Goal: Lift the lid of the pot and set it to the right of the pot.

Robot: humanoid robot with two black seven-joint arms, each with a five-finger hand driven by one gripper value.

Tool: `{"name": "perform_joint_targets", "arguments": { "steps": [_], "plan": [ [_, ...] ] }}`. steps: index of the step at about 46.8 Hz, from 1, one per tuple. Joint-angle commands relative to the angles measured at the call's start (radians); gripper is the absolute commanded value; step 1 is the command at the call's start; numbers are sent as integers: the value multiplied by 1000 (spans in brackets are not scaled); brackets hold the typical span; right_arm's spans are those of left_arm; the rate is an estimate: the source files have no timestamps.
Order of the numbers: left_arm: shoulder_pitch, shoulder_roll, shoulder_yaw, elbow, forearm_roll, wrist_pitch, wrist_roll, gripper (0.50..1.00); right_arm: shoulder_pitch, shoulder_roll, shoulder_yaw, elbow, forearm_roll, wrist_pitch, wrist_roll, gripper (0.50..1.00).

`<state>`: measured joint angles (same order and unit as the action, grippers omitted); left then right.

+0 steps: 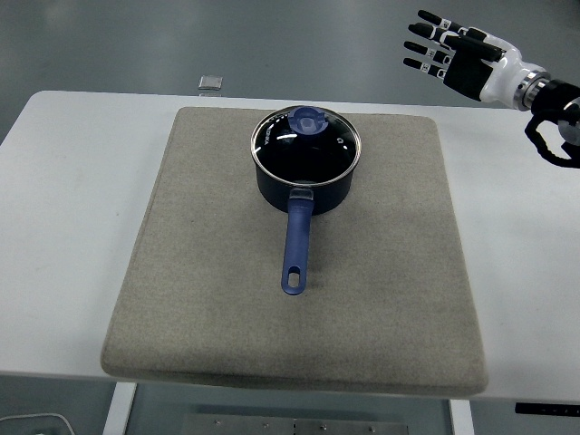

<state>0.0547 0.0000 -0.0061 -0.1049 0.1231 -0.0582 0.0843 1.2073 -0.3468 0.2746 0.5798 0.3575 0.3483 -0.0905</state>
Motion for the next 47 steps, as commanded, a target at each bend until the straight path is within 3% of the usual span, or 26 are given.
{"name": "perform_joint_targets", "arguments": {
  "steps": [1, 40, 47],
  "plan": [
    [1, 0, 0, -2, 1, 0, -1, 1000, 0, -1, 0, 0, 0, 0, 0, 913],
    [1, 0, -5, 4, 0, 0, -1, 1000, -3, -4, -9, 0, -2, 5, 2, 913],
    [1, 0, -6, 4, 0, 0, 0, 1000, 0, -4, -5, 2, -70, 17, 2, 913]
  ]
}}
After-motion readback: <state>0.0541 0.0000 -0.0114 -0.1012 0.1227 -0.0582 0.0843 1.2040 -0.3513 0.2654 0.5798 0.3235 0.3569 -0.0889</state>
